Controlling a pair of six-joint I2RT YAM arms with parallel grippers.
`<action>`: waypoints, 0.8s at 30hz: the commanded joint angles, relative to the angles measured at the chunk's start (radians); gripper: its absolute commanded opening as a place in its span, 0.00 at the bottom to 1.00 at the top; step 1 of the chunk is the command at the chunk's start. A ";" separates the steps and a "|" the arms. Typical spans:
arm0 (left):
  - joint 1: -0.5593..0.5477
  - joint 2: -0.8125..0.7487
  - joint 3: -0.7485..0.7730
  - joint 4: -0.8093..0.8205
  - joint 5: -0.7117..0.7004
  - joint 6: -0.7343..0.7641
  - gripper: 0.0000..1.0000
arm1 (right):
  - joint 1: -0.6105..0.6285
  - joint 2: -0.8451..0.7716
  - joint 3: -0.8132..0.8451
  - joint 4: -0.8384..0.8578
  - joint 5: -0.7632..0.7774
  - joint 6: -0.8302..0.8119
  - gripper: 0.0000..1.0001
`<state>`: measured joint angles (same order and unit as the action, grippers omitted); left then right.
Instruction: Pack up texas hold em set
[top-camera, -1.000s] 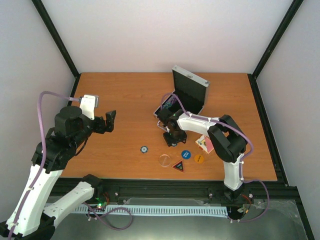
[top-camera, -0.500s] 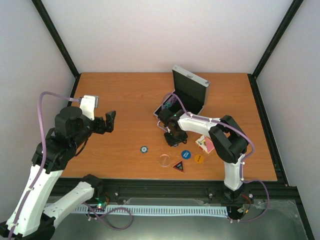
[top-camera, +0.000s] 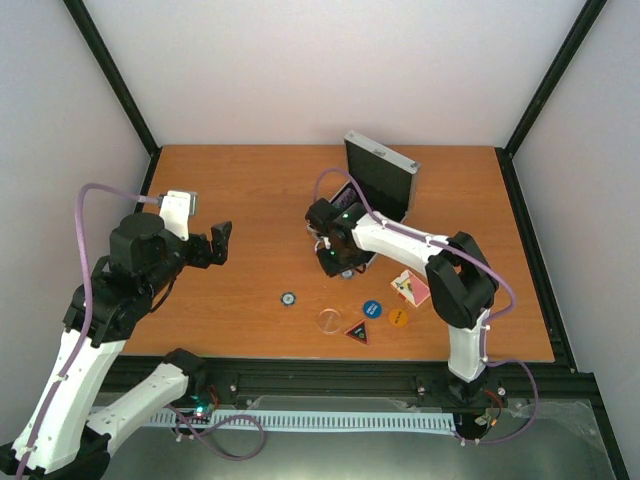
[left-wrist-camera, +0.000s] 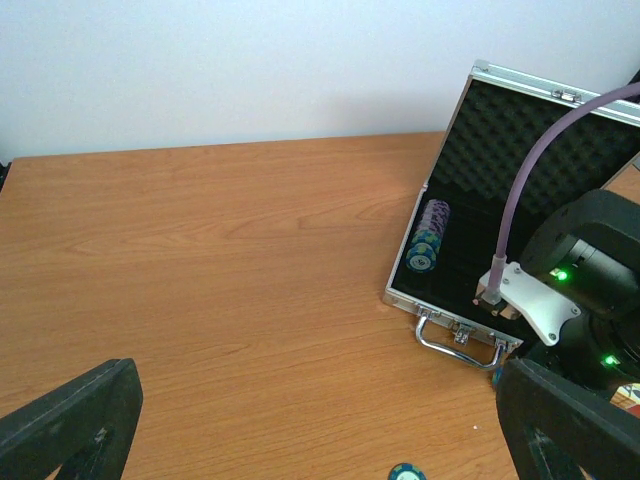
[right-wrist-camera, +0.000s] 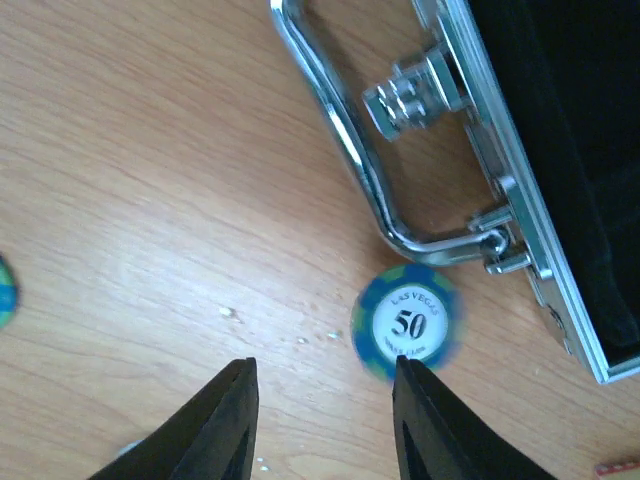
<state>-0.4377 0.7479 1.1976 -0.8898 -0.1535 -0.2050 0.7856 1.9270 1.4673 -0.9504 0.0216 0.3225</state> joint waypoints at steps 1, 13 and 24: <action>0.004 -0.004 0.020 -0.001 -0.002 -0.004 1.00 | 0.029 0.021 0.075 -0.027 -0.006 0.007 0.33; 0.004 -0.016 0.028 -0.017 -0.015 0.004 1.00 | 0.034 0.067 0.117 -0.040 0.018 0.017 0.49; 0.004 -0.016 0.007 -0.003 -0.002 0.002 1.00 | 0.020 -0.045 -0.098 0.024 0.094 0.136 0.88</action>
<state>-0.4377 0.7383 1.1976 -0.8913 -0.1570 -0.2047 0.8135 1.9518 1.4044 -0.9543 0.0784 0.4026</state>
